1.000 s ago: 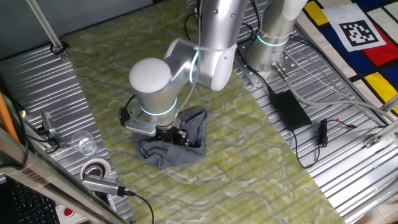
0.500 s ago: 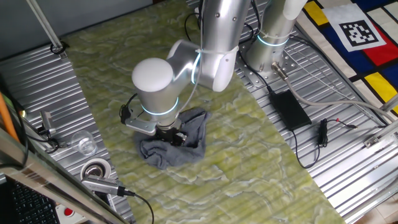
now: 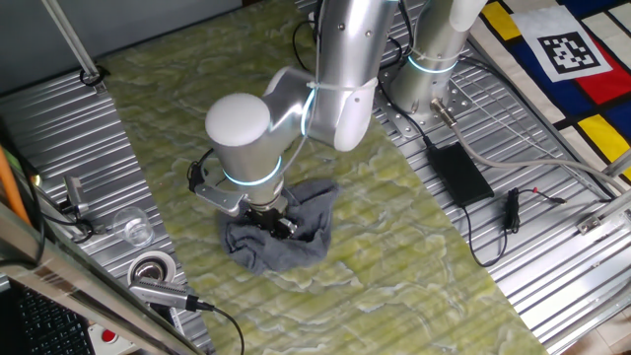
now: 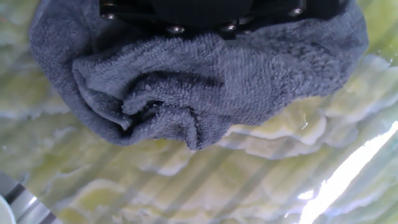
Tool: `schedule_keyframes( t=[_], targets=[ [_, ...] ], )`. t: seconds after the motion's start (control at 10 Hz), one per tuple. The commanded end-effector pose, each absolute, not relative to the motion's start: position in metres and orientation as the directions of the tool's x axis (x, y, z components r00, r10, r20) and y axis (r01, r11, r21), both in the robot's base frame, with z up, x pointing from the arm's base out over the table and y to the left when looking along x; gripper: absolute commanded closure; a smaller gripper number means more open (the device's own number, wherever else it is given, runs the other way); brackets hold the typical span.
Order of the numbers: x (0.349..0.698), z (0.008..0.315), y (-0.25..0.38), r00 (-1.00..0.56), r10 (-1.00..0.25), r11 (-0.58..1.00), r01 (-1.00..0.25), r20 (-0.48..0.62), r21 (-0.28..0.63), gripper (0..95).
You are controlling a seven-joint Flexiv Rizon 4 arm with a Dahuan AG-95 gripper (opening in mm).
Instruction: Clean the table with a cloth
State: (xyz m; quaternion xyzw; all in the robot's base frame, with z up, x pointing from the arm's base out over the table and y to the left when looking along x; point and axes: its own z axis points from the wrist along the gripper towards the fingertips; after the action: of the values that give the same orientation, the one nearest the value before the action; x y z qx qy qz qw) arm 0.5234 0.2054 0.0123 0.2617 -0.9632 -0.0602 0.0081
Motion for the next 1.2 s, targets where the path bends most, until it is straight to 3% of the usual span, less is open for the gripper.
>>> schedule_keyframes(
  t=[0.1, 0.7, 1.2],
  targets=[
    [0.524, 0.011, 0.219, -0.887, -0.462, 0.878, -0.460, -0.021, 0.132, 95.0],
    [0.539, 0.010, 0.238, -0.928, -0.371, 0.917, -0.370, -0.021, 0.152, 95.0],
    [0.552, 0.010, 0.245, -0.929, -0.369, 0.920, -0.367, -0.014, 0.138, 95.0]
  ],
)
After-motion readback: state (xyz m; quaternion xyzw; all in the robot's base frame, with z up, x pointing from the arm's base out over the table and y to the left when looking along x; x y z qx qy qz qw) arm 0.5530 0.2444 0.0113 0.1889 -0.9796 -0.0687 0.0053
